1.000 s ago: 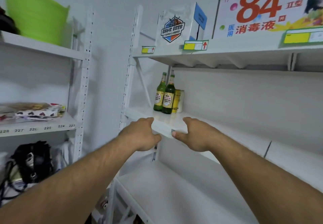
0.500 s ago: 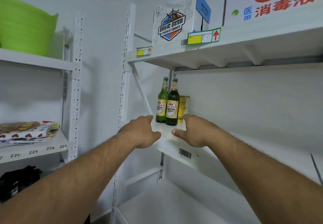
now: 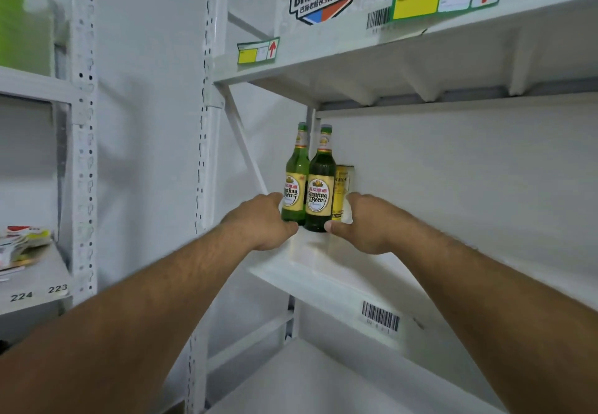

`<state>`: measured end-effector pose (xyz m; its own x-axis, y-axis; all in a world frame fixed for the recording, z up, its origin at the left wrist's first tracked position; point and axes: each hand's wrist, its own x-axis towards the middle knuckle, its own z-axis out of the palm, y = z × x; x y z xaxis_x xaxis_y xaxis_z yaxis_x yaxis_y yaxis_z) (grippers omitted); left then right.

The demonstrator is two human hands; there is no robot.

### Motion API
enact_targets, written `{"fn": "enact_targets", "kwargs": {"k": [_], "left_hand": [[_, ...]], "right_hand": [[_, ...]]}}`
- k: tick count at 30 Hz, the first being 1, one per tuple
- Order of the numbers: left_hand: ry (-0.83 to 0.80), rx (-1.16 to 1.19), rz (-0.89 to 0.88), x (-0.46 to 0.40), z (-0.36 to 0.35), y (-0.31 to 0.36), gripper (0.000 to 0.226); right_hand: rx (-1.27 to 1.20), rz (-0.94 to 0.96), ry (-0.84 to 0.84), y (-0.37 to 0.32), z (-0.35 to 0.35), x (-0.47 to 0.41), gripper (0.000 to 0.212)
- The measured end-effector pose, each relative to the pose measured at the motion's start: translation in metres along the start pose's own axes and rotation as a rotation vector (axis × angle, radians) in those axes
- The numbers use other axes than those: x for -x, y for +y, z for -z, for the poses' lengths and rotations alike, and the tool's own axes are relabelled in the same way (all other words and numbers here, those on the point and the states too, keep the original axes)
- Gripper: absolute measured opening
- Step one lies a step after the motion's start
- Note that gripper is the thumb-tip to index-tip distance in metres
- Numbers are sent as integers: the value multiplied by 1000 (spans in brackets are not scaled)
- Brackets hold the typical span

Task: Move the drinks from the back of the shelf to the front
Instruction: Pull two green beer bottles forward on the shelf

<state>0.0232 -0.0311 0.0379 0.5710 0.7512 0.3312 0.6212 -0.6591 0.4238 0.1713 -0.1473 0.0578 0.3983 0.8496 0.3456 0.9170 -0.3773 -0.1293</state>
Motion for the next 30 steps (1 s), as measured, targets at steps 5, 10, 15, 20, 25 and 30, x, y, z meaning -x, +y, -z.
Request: {"fn": "enact_targets", "kwargs": {"k": [5, 10, 15, 20, 25, 30], "left_hand": [[-17, 80, -67, -55, 1, -25, 67], [-27, 203, -100, -112, -5, -54, 73], [-58, 338, -126, -163, -19, -71, 80], [-147, 500, -128, -197, -33, -73, 77], [-241, 634, -148, -225, -54, -75, 62], [-246, 677, -157, -236, -64, -77, 64]], "right_hand": [[-38, -72, 49, -14, -16, -51, 46], [-146, -172, 157, -21, -48, -111, 45], [-245, -343, 264, -24, -68, -145, 51], [-363, -471, 327, -25, -66, -163, 58], [-533, -501, 402, -30, -61, -177, 45], [-616, -511, 452, -32, -65, -191, 51]]}}
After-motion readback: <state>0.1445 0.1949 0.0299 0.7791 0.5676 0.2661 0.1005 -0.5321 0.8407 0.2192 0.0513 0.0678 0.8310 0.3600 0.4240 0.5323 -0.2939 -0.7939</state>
